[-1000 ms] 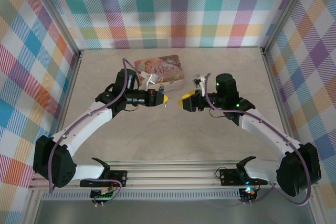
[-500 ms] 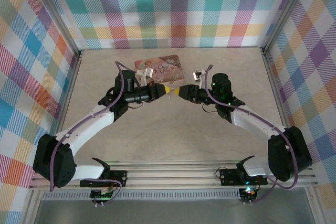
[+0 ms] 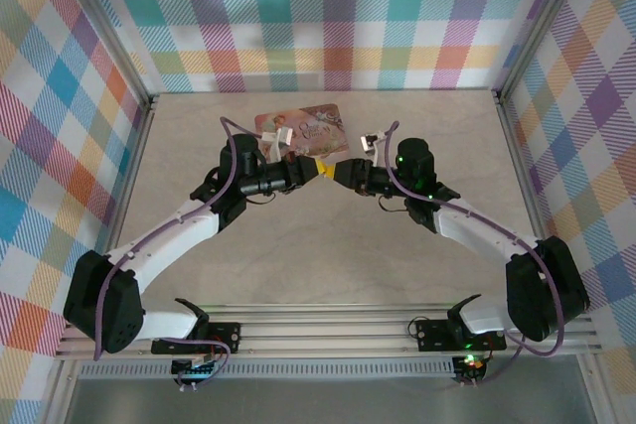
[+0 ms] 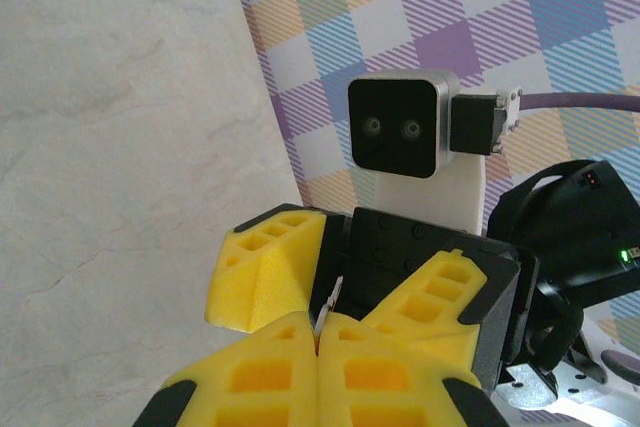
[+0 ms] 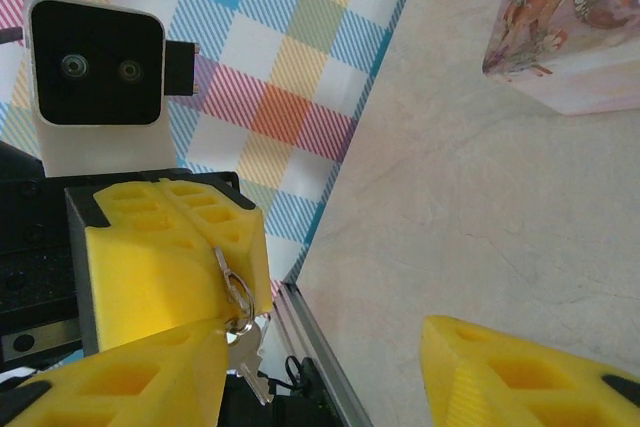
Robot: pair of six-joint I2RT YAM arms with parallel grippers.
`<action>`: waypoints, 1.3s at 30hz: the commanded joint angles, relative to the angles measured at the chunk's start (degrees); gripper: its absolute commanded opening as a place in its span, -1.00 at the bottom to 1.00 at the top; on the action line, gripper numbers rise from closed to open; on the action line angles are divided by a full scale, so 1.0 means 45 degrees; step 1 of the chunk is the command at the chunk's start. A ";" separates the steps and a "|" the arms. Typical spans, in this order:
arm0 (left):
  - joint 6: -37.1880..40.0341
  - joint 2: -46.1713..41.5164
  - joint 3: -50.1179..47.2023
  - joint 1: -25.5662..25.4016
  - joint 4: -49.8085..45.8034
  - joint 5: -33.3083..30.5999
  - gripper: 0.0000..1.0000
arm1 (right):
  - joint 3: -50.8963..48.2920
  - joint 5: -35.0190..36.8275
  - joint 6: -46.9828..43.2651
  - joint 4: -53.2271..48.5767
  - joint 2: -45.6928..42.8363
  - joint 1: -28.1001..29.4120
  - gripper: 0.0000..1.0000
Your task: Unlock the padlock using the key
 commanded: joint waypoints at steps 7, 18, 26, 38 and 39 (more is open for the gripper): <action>-0.0023 0.0077 -0.0325 -0.0424 0.0529 0.0459 -1.00 | 0.0769 0.0225 0.0633 0.1592 0.0481 0.0090 -0.57; 0.0873 -0.0204 -0.0300 -0.0400 -0.0631 0.0040 -1.00 | 0.0371 0.0782 0.0851 0.1481 0.0373 0.0067 -0.31; 0.1064 -0.0136 -0.0116 -0.0307 -0.0899 0.0161 -1.00 | -0.0010 0.1870 0.1084 0.1141 -0.0084 0.0069 -0.02; 0.0595 -0.0202 -0.0269 -0.0307 -0.0452 0.0141 -1.00 | 0.0409 0.0926 0.2081 0.2259 0.0847 0.0128 -0.14; 0.0548 -0.0230 -0.0314 -0.0302 -0.0372 0.0065 -1.00 | 0.0358 0.0898 0.2117 0.2252 0.0809 0.0145 -0.14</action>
